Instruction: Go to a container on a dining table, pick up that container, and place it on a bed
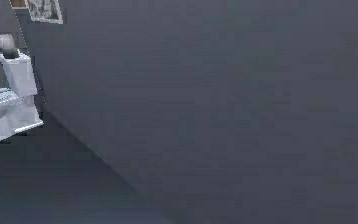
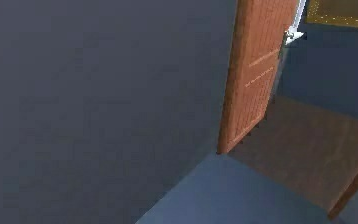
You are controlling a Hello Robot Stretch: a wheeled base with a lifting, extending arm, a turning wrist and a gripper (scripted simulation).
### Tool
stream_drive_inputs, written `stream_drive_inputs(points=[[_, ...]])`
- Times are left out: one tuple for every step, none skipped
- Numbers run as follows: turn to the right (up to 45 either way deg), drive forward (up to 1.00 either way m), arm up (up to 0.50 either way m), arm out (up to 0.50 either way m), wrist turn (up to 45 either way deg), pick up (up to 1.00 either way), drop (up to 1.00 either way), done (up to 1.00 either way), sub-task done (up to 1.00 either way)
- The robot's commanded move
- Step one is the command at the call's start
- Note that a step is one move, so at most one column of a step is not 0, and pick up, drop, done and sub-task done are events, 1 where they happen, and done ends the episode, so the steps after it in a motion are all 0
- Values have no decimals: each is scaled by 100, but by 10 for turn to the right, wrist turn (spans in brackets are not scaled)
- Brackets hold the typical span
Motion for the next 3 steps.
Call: stream_drive_inputs(points=[[-450, 0, 0, 0, 0, 0, 0, 0, 0], [0, 75, 0, 0, 0, 0, 0, 0, 0], [-360, 0, 0, 0, 0, 0, 0, 0, 0]])
